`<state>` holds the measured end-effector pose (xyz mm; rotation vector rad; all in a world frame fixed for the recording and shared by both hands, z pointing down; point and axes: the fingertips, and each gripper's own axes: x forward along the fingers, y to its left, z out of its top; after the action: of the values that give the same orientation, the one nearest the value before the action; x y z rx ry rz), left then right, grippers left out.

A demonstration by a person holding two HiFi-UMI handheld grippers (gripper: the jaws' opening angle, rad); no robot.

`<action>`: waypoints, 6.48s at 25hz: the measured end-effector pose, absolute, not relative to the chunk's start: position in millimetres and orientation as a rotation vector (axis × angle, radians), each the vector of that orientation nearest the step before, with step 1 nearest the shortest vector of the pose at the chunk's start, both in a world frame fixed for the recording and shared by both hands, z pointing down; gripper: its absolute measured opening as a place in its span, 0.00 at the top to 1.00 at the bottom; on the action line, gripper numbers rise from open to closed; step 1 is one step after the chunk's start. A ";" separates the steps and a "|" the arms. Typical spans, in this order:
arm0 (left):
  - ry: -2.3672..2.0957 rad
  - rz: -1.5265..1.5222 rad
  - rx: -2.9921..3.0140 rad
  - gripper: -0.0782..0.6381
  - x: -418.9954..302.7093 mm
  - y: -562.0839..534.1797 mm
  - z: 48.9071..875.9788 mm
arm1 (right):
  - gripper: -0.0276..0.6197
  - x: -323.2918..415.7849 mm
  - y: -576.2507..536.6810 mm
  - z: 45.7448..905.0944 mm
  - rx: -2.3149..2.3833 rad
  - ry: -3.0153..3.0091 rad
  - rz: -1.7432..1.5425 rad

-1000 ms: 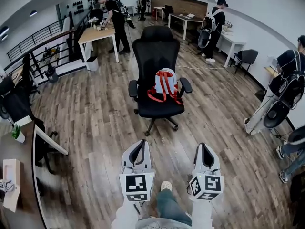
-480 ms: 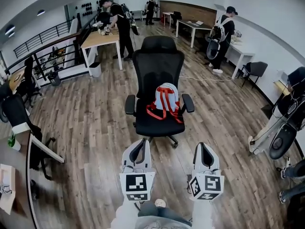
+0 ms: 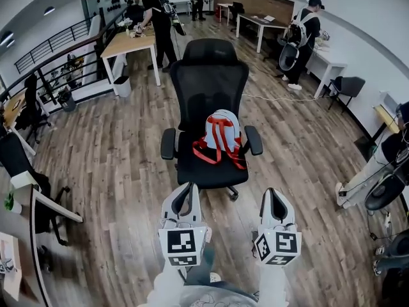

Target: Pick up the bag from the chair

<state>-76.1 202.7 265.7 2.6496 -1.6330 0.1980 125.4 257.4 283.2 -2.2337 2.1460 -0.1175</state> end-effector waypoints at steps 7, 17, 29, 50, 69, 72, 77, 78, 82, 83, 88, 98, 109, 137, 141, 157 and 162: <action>-1.594 0.208 2.677 0.88 -56.9 80.7 266.2 | 0.94 137.3 137.7 279.4 -2.253 2.142 -0.085; -1.565 0.229 2.652 0.88 -59.1 -75.2 280.5 | 0.94 139.9 -15.6 285.5 -2.272 2.160 -0.089; -1.504 0.351 2.566 0.88 -38.7 -171.8 343.2 | 0.94 167.6 -119.9 353.4 -2.298 2.293 -0.255; -1.387 0.719 2.285 0.88 38.9 -276.1 533.7 | 0.81 191.9 -257.0 538.9 -1.830 2.895 -0.702; -0.800 0.742 2.470 0.63 82.9 -300.4 698.3 | 0.74 172.2 -282.2 687.4 -1.797 3.018 -0.885; -0.715 0.821 2.506 0.61 87.3 -301.4 724.9 | 0.74 171.2 -283.8 704.0 -1.792 3.062 -0.876; -0.543 0.850 2.553 0.60 100.0 -300.5 752.3 | 0.74 168.6 -288.8 719.6 -1.763 3.089 -0.888; -0.499 0.858 2.569 0.59 103.5 -299.2 756.6 | 0.74 166.6 -290.2 721.6 -1.749 3.100 -0.887; -0.384 0.863 2.599 0.59 116.9 -298.7 771.5 | 0.74 159.6 -291.9 728.6 -1.688 3.169 -0.871; -0.371 0.853 2.594 0.59 119.6 -299.1 774.8 | 0.74 158.7 -291.2 730.7 -1.675 3.184 -0.873; -0.284 0.837 2.595 0.59 129.4 -292.0 783.7 | 0.75 158.2 -290.0 738.9 -1.651 3.195 -0.914; -0.204 0.759 2.603 0.77 132.0 -280.9 774.2 | 0.91 156.6 -281.8 743.0 -1.683 3.142 -0.972; -0.129 0.624 2.629 0.86 127.0 -265.5 738.3 | 0.91 162.8 -285.2 741.2 -1.713 3.117 -0.970; -0.296 0.462 2.490 0.87 106.2 -285.9 659.9 | 0.92 160.6 -278.0 684.0 -1.527 3.074 -1.046; -0.298 0.478 2.505 0.87 98.3 -296.6 636.5 | 0.92 164.0 -279.6 657.0 -1.482 3.063 -1.024; -0.258 0.522 2.636 0.87 104.9 -302.9 517.8 | 0.93 161.4 -303.0 541.5 -1.264 2.830 -1.044; -0.423 0.369 2.692 0.87 79.0 -298.0 456.8 | 0.93 145.2 -294.9 487.8 -1.216 2.787 -0.856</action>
<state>79.0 -298.0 456.8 2.6920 -0.4233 0.3689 145.2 -294.9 487.8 -1.2164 2.7867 -0.8559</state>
